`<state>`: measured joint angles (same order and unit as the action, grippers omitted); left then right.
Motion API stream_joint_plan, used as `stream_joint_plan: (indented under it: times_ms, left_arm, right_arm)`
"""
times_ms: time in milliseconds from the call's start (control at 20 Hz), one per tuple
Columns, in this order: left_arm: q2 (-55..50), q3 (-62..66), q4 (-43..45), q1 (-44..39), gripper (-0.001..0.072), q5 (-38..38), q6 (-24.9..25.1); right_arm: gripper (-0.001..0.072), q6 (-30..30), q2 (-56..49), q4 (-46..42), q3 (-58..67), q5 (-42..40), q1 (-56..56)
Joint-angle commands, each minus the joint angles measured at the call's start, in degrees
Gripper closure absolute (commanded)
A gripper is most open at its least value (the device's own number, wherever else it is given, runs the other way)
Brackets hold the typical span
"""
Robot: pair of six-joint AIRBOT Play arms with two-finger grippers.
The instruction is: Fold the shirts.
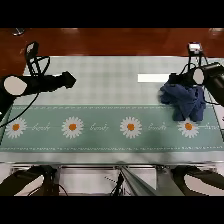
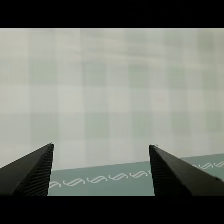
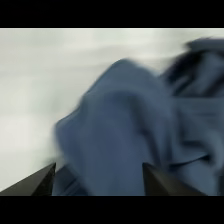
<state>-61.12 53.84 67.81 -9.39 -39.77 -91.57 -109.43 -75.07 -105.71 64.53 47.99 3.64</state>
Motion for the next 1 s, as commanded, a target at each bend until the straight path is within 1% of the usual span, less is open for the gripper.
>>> stream_joint_plan:
  times_ms: [0,100,150,250,300,350,400,450,500,550,600,650,700,800,850,950]
  left_arm:
    - [-1.6,0.0,0.2,0.2,0.0005,2.7,0.0]
    - [-2.5,0.0,0.2,0.2,0.0005,2.6,0.0]
    - [-2.9,0.0,0.2,0.2,0.0005,2.6,0.0]
    - [-3.2,0.0,0.2,0.2,0.0006,2.1,0.5]
    - [-3.2,0.0,0.2,0.0,0.0006,1.8,1.3]
    - [-3.1,0.0,0.2,-0.2,0.0006,1.4,1.4]
    - [-3.0,0.0,0.1,-0.3,0.0006,0.3,1.5]
    - [-2.8,0.0,0.2,-0.3,0.0006,-2.1,1.6]
    - [-2.3,0.0,0.2,0.1,0.0006,-5.2,2.7]
    - [-1.4,0.0,0.2,0.4,0.0005,-8.8,5.2]
    - [-0.3,0.0,0.4,0.9,0.0005,-11.4,7.7]
    - [1.2,0.0,0.4,1.7,0.0005,-13.3,11.3]
    - [3.1,0.0,0.4,2.9,0.0005,-15.0,12.9]
    - [8.0,-0.5,-0.4,5.0,0.0005,-19.8,12.9]
    - [11.3,-2.1,-0.8,5.2,0.0005,-20.9,12.9]
    - [18.2,-7.1,-1.5,4.9,0.0005,-20.7,12.9]
  right_arm:
    - [0.0087,-4.1,-3.2,-4.8,0.7,-4.7,-7.9]
    - [0.0090,-2.5,-6.0,1.2,0.7,-3.1,-13.2]
    - [0.0090,0.2,-7.7,6.3,0.7,-1.6,-15.4]
    - [0.0090,7.4,-10.8,16.0,0.7,1.9,-17.7]
    - [0.0092,9.9,-12.2,19.0,0.7,3.8,-17.9]
    - [0.0099,11.3,-13.4,20.7,0.7,5.9,-17.9]
    - [0.0146,11.9,-14.1,21.9,0.7,7.7,-17.8]
    - [0.0332,13.7,-14.4,24.0,0.7,9.7,-17.8]
    - [0.0559,15.8,-14.3,25.7,0.9,11.5,-17.8]
    - [0.0680,17.9,-14.1,27.1,1.9,14.2,-17.9]
    - [0.0680,19.8,-13.6,28.0,3.9,16.8,-17.9]
    - [0.0681,20.9,-12.5,29.1,6.4,18.5,-17.8]
    - [0.0681,21.2,-10.7,31.1,9.7,19.3,-17.7]
    - [0.0681,21.9,-5.7,33.9,16.8,18.9,-17.2]
    - [0.0681,22.3,-3.1,34.0,20.2,18.4,-16.6]
    - [0.0681,23.5,2.0,34.0,26.9,17.9,-14.9]
